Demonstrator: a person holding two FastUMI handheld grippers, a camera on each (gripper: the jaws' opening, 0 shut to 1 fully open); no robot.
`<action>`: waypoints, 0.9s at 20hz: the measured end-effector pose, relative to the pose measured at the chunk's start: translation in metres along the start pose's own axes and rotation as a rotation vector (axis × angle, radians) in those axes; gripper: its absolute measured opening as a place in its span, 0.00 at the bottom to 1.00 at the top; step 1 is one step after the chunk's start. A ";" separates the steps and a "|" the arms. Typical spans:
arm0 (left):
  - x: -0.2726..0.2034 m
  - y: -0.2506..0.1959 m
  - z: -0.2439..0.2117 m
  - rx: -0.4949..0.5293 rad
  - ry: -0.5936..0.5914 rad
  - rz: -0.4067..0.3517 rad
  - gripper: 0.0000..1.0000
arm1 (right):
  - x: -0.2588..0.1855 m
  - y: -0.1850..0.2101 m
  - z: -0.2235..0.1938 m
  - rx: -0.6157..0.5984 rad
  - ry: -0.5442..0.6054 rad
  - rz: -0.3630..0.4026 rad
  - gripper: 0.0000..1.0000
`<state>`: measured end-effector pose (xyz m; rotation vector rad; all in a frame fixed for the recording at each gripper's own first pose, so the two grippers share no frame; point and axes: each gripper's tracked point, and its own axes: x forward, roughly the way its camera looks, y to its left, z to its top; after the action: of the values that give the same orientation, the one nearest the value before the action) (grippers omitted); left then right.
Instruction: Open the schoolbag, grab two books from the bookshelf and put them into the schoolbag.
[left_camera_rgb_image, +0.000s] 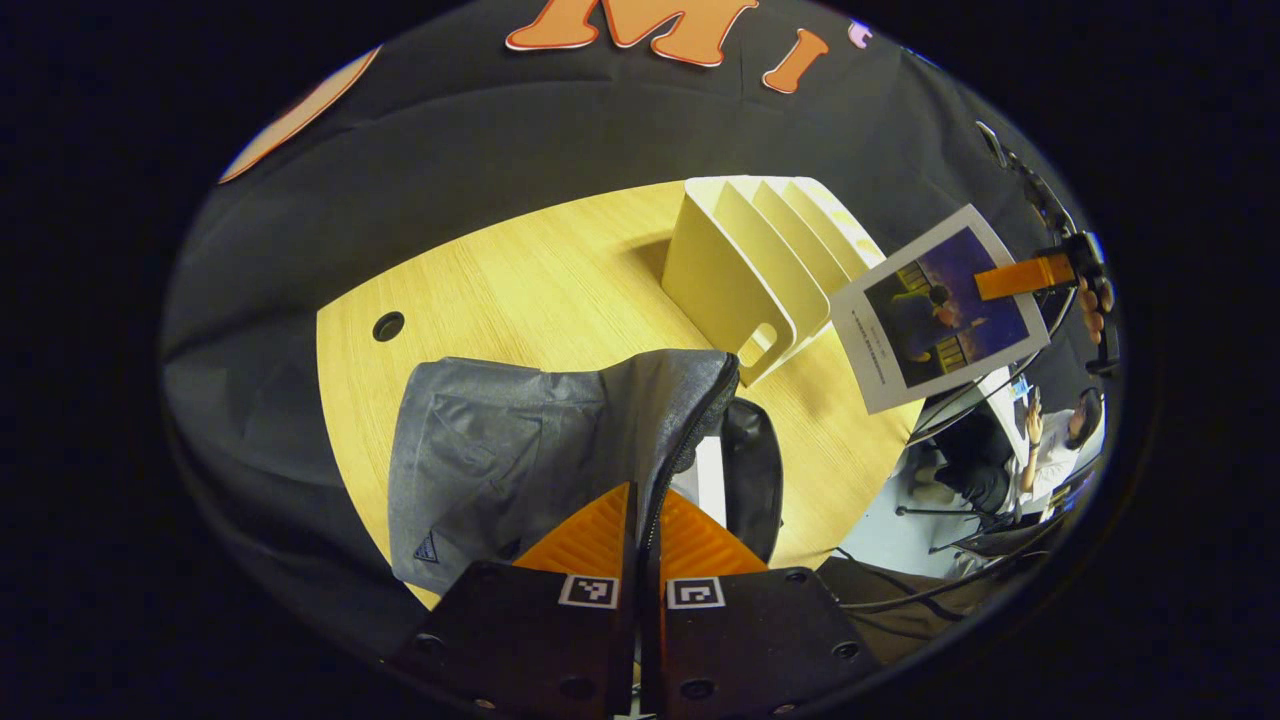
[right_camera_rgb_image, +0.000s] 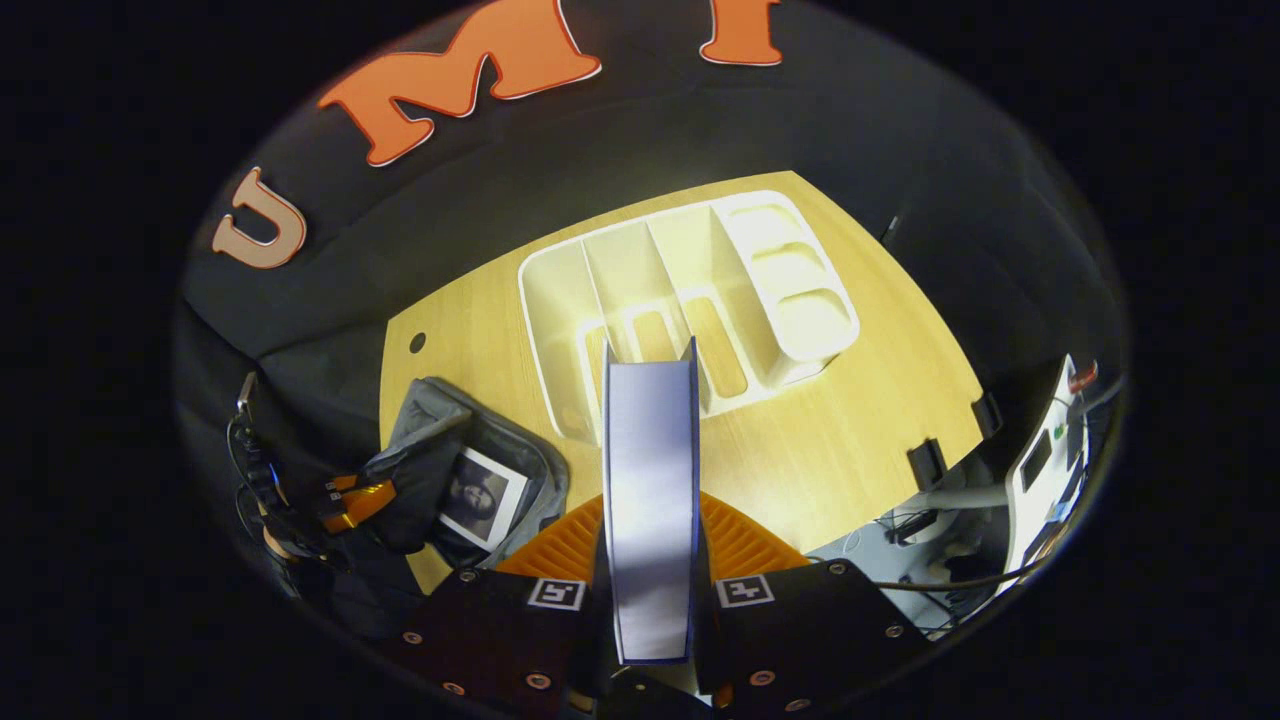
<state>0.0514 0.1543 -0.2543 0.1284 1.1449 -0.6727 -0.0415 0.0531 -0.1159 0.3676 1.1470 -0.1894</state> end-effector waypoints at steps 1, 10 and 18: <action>-0.001 0.001 -0.002 0.010 0.001 0.005 0.04 | -0.003 -0.001 -0.007 0.007 -0.002 0.008 0.33; -0.011 0.001 0.007 0.047 -0.004 0.046 0.04 | -0.022 0.029 -0.052 0.106 -0.023 0.224 0.31; -0.035 0.005 0.028 0.086 -0.030 0.119 0.04 | -0.001 0.078 -0.063 0.202 -0.022 0.415 0.31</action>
<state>0.0675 0.1611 -0.2131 0.2569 1.0710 -0.6157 -0.0701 0.1492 -0.1230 0.7703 1.0085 0.0558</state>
